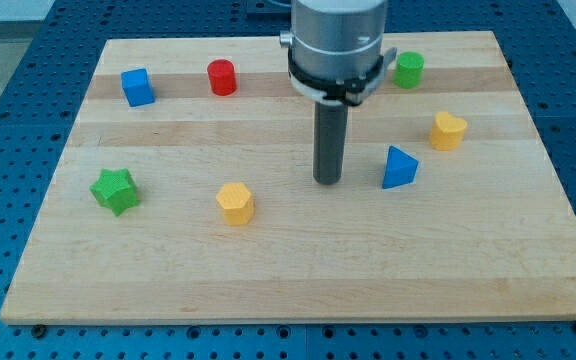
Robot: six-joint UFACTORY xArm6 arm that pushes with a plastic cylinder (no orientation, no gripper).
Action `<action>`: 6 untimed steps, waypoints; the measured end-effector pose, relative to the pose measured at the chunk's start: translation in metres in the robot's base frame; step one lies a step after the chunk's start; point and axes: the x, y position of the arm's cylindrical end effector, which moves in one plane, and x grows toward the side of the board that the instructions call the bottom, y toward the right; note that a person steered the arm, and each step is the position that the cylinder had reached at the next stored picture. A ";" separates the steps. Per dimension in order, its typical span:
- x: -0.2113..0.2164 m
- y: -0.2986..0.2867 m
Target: Push the blue triangle below the yellow heart
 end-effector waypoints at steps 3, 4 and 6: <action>-0.011 0.058; 0.007 0.074; 0.007 0.154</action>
